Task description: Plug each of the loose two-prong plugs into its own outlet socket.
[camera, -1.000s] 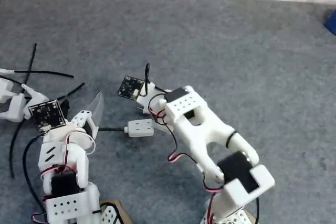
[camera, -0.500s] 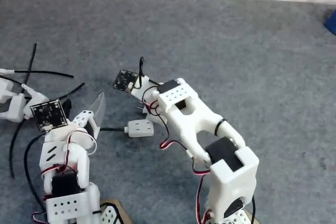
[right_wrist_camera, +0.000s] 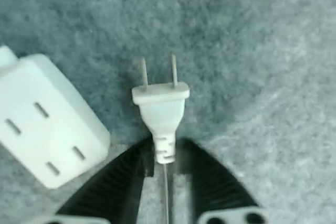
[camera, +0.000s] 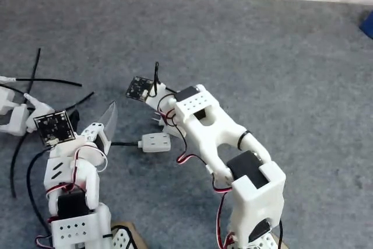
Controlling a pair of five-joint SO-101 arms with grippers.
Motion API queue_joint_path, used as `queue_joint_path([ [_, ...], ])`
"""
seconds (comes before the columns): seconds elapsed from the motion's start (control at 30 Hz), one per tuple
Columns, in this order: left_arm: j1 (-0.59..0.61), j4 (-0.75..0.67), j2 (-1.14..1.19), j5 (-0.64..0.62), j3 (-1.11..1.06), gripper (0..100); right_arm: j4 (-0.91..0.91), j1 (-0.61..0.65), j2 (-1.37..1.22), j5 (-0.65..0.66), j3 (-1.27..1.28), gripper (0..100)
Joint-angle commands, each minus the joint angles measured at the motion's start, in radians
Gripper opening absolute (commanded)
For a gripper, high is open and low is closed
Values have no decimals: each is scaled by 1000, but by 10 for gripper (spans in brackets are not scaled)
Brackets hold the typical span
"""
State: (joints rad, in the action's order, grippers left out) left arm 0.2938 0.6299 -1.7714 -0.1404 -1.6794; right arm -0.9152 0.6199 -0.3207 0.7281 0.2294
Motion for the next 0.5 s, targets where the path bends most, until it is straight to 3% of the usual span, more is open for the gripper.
queue_joint_path([
  [0.0, -12, -17, -1, -2, -16, 329, -38, 10, 1, 12, -4, 7],
  [0.07, -12, -18, -1, -2, -16, 329, -39, 13, 4, -3, -5, 7],
  [0.23, -5, -21, -8, -3, -13, 329, -154, 8, 81, -193, -94, 7],
  [0.47, -10, -21, -8, -3, -16, 329, -378, 8, 383, -281, -120, 7],
])
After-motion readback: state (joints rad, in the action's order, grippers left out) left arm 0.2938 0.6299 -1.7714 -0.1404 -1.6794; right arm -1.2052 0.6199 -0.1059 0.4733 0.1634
